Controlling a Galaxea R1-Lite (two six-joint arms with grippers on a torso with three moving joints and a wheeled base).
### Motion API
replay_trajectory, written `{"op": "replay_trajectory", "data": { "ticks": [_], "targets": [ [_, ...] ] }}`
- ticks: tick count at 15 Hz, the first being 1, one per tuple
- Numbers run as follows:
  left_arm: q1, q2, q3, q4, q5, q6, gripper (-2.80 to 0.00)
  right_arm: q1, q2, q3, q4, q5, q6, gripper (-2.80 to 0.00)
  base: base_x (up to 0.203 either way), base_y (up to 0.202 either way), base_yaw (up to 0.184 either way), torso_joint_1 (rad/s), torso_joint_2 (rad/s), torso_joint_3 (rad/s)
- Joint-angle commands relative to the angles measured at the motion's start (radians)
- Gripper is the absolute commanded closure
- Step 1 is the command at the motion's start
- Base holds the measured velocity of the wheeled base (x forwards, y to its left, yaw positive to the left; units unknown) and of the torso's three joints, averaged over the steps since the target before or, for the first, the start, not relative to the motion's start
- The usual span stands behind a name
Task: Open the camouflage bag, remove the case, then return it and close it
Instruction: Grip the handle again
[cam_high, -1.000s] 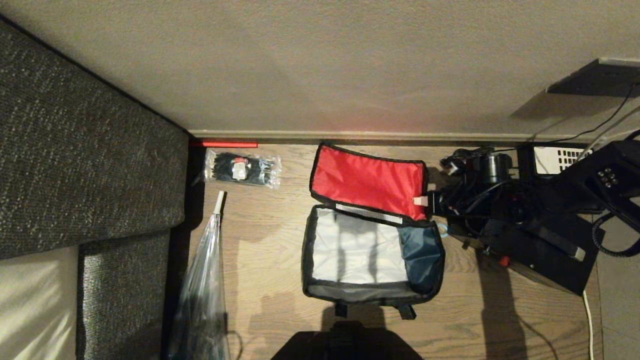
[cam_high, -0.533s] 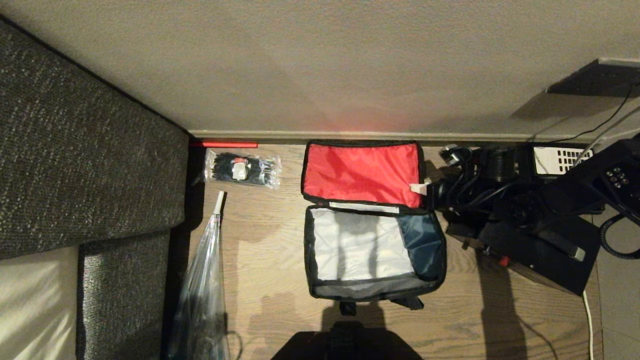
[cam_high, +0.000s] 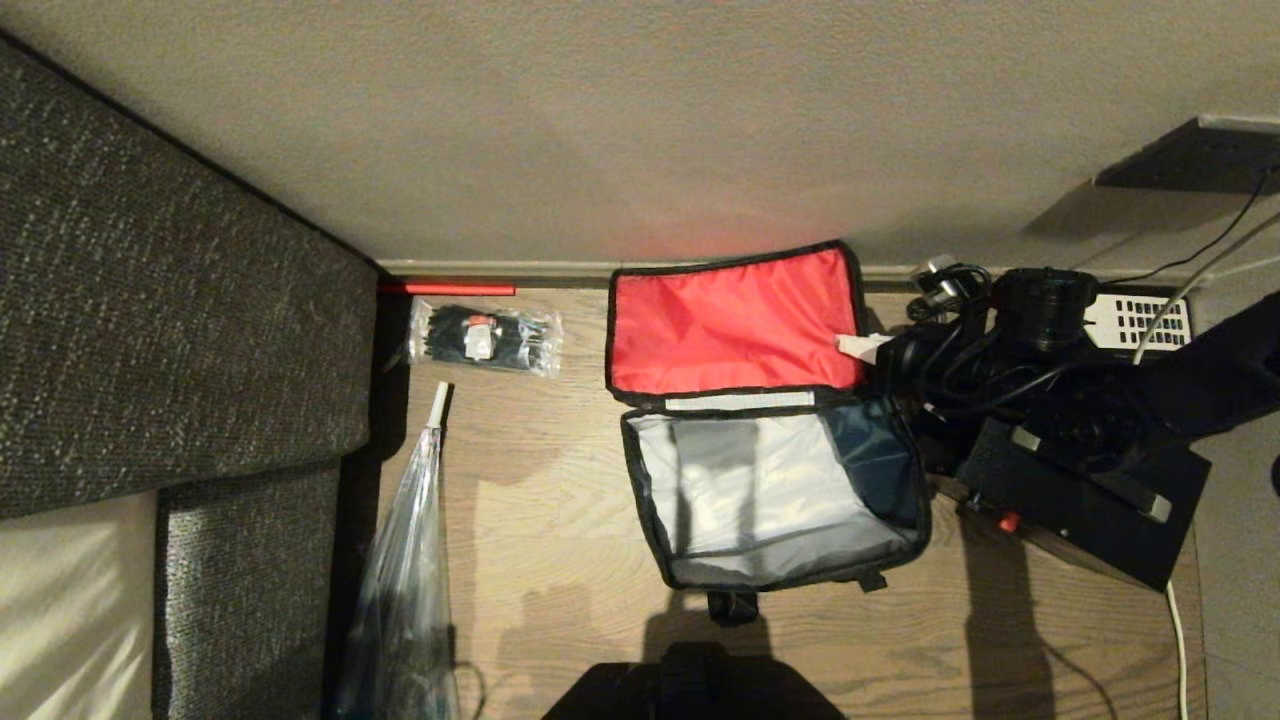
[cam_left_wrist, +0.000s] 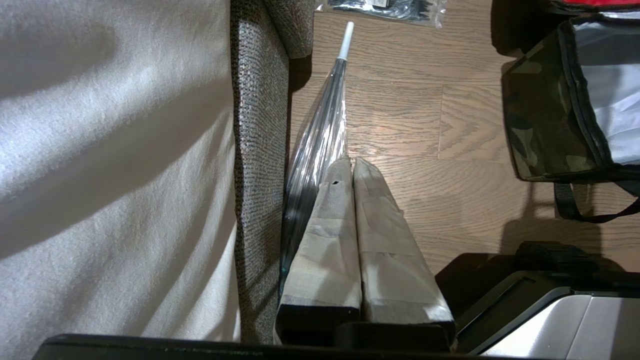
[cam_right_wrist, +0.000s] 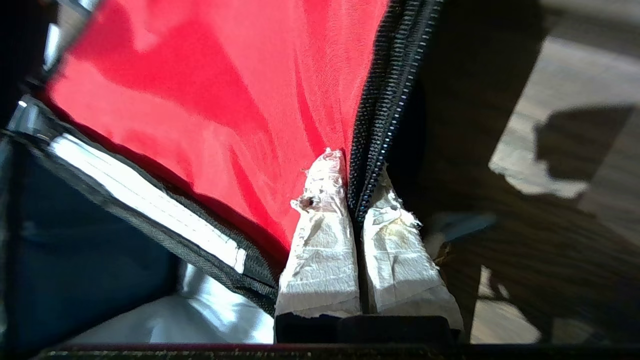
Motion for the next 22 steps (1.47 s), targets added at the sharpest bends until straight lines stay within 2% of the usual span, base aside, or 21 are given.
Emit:
{"op": "replay_trajectory", "data": {
  "ticks": [1,4,5,7,10,12,18,19,22],
  "targets": [
    [0.001,-0.002,0.003,0.000,0.000,0.001,0.00,-0.001,-0.086,0.096,-0.063,-0.001,0.003,0.00,0.000,0.000,0.000,0.000,0.00,0.000],
    [0.000,-0.002,0.003,0.001,0.000,0.000,0.00,0.000,-0.112,0.141,-0.121,-0.044,0.036,0.00,0.000,0.000,0.000,0.000,0.00,0.000],
    [0.001,-0.002,0.003,0.001,0.000,0.000,0.00,0.000,-0.093,0.118,-0.122,-0.051,0.074,0.00,0.000,0.000,0.000,0.000,0.00,0.000],
    [0.001,-0.002,0.003,0.001,0.000,0.001,0.00,0.000,-0.026,0.040,-0.118,-0.074,0.099,0.00,0.000,0.000,0.000,0.000,0.00,0.000],
    [-0.001,-0.002,0.003,0.001,0.000,0.001,0.00,0.001,0.121,-0.148,-0.116,-0.091,0.103,0.00,0.000,0.000,0.000,0.000,0.00,0.000],
    [0.001,-0.002,0.003,0.001,0.000,0.000,0.00,0.002,0.199,-0.228,-0.102,-0.116,0.099,0.00,0.000,0.000,0.000,0.000,0.00,0.000],
    [0.001,-0.002,0.003,-0.001,0.000,0.000,0.00,0.000,0.183,-0.202,-0.048,-0.128,0.051,0.00,0.000,0.000,0.000,0.000,0.00,0.000],
    [0.001,-0.002,0.003,0.001,0.000,0.001,0.00,0.000,0.181,-0.202,-0.048,-0.128,0.039,-2.80,0.000,0.000,0.000,0.000,0.00,0.000],
    [0.001,-0.002,0.003,-0.001,0.000,0.001,0.00,-0.010,0.176,-0.188,-0.047,-0.126,-0.002,-2.80,0.000,0.000,0.000,0.000,0.00,0.000]
  ]
}}
